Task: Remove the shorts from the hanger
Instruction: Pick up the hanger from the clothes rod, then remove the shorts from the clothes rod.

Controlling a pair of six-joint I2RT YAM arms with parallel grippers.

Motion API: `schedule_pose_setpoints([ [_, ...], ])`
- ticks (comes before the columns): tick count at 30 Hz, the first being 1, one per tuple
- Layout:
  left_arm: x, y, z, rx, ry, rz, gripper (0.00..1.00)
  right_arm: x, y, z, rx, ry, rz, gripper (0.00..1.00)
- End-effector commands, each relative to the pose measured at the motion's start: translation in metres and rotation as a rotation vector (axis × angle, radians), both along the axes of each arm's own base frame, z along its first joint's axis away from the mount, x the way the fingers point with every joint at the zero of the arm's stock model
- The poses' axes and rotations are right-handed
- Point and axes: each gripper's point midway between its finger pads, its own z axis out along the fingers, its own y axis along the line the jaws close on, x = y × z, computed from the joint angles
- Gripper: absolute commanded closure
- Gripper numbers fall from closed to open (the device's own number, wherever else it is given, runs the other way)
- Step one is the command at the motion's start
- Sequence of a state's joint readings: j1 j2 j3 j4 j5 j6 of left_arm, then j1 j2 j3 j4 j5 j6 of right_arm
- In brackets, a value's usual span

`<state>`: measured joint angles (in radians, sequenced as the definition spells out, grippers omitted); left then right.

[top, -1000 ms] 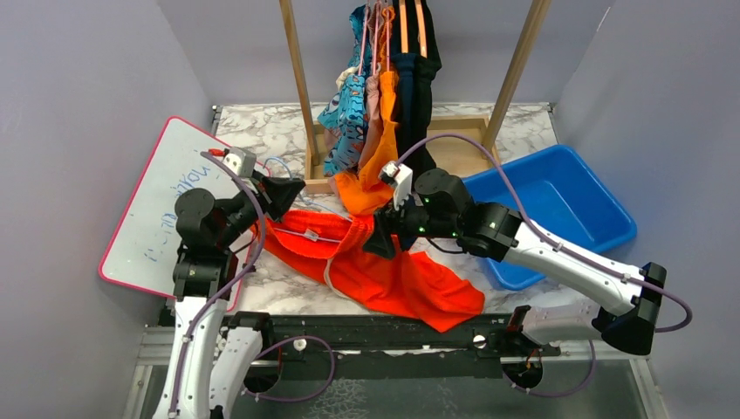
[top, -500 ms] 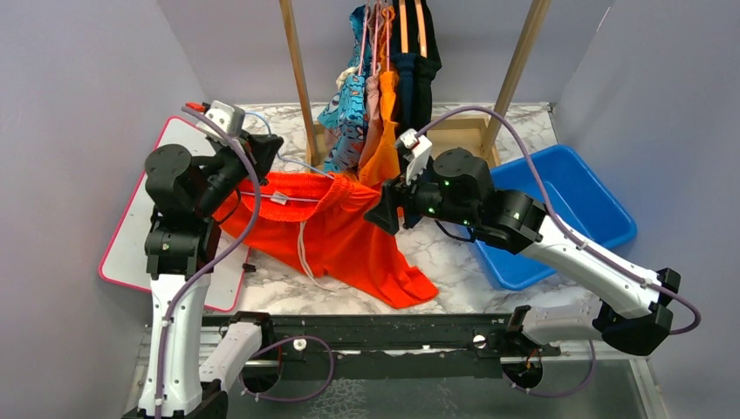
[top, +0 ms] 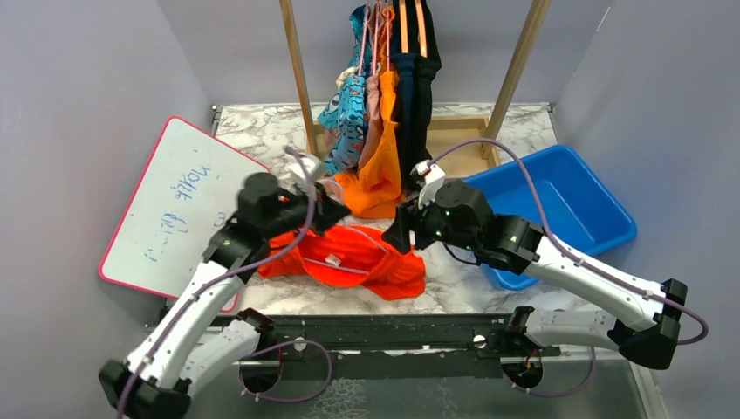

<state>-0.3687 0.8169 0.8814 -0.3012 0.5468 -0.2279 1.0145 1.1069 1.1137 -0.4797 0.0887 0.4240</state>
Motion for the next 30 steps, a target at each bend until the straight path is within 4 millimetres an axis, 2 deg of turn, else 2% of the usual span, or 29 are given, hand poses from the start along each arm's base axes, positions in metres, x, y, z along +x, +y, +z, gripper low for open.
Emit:
schedule_pose_setpoints([
  [1, -0.011, -0.065, -0.001, -0.002, -0.03, -0.038, 1.0, -0.004, 0.0, 0.005, 0.078, 0.03, -0.034, 0.35],
  [4, -0.018, -0.101, -0.019, 0.084, -0.025, -0.038, 1.0, -0.002, -0.013, -0.008, 0.037, 0.071, -0.112, 0.35],
  [7, -0.014, -0.11, -0.027, 0.102, 0.005, 0.024, 1.0, 0.002, -0.035, -0.024, -0.046, 0.092, -0.208, 0.35],
  [10, -0.006, -0.099, -0.025, 0.081, 0.013, 0.117, 1.0, 0.0, -0.055, -0.035, -0.101, 0.11, -0.27, 0.35],
  [12, -0.002, -0.087, -0.018, 0.056, -0.003, 0.177, 1.0, -0.005, -0.06, -0.039, -0.104, 0.114, -0.262, 0.36],
  [15, -0.002, -0.077, -0.006, 0.028, -0.025, 0.214, 1.0, -0.014, -0.057, -0.041, -0.072, 0.121, -0.208, 0.4],
  [19, -0.005, -0.075, 0.004, 0.002, -0.031, 0.21, 1.0, -0.019, -0.048, -0.047, -0.05, 0.148, -0.167, 0.47],
  [22, -0.007, -0.075, 0.006, -0.007, -0.026, 0.205, 1.0, -0.017, -0.048, -0.06, -0.109, 0.185, -0.195, 0.54],
  [25, -0.008, -0.074, 0.005, 0.003, -0.022, 0.197, 1.0, -0.01, -0.052, -0.071, -0.173, 0.204, -0.247, 0.55],
  [30, -0.011, -0.071, -0.001, 0.009, -0.007, 0.203, 1.0, 0.007, -0.059, -0.072, -0.227, 0.159, -0.336, 0.61],
])
